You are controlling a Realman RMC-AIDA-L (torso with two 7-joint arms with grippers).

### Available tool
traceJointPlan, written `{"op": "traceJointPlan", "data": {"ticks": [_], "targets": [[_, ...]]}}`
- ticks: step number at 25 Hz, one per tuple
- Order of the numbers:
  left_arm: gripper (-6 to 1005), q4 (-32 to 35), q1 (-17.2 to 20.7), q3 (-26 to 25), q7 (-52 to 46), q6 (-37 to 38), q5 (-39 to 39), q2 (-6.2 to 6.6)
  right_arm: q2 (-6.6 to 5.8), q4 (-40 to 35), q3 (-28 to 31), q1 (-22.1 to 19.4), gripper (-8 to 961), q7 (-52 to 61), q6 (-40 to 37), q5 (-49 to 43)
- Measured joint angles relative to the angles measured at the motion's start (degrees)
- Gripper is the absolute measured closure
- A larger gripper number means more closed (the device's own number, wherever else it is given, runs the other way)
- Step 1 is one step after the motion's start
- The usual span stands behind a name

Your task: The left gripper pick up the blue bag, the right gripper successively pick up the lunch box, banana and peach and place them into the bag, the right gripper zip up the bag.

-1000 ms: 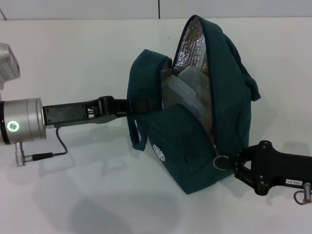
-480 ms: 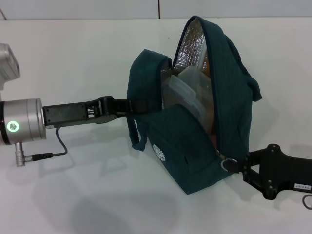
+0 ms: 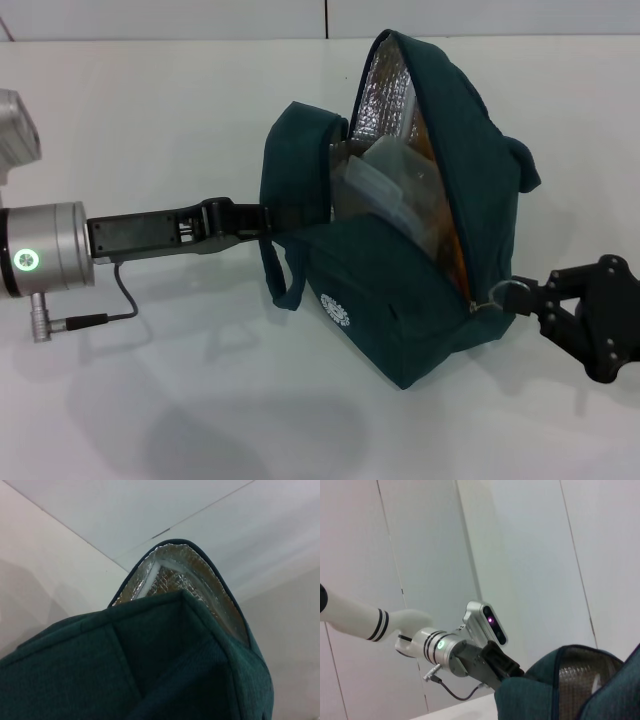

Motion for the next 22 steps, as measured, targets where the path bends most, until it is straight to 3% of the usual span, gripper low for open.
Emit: {"op": "traceJointPlan", "data": {"ticks": [14, 22], "targets": [[922, -0.7, 0.1, -0.1, 9.5, 0.0, -1.1, -0.3, 0.51, 0.2, -0.7, 5.4, 946, 0.1, 1.3, 0.4], [642, -1.9, 1.2, -6.5, 16.0, -0.1, -2.9, -0.37, 0.83, 0.4, -0.8, 8.0, 946, 0.1, 2.9, 0.4]]}}
